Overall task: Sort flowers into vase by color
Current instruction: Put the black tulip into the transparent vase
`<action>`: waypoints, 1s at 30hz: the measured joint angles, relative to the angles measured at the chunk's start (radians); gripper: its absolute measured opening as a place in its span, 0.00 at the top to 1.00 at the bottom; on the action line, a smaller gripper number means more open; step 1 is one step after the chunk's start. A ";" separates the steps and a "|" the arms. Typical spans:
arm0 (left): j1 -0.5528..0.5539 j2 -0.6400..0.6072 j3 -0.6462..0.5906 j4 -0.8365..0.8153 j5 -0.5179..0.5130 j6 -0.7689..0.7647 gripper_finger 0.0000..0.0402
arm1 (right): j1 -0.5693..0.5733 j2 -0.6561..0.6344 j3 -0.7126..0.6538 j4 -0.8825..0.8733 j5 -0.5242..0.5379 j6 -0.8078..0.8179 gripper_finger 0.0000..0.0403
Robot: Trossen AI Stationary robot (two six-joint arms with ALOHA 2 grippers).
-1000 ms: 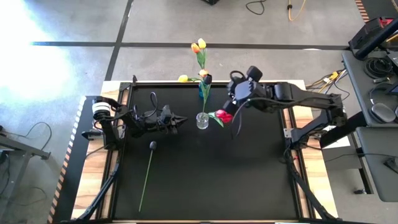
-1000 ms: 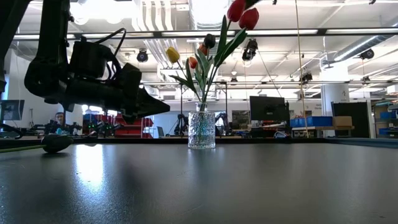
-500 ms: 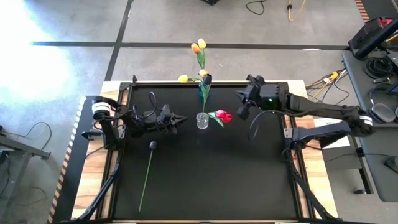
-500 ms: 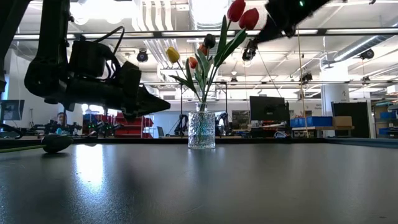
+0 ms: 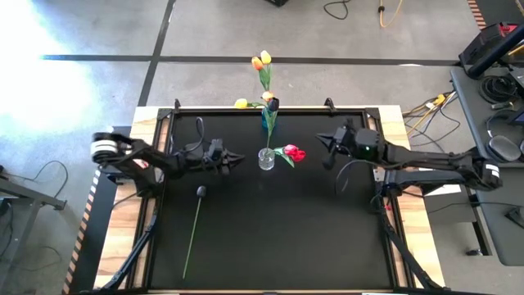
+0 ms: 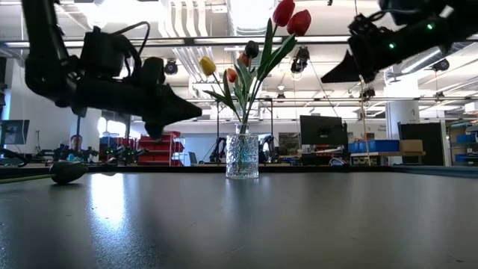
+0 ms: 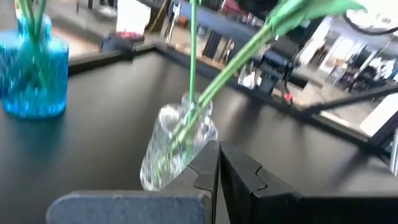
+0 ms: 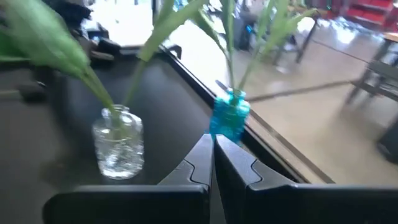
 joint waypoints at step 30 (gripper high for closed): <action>-0.396 -0.112 0.853 -2.350 -0.176 -0.719 0.67 | 0.000 -0.027 -0.225 0.248 -0.061 -0.058 0.98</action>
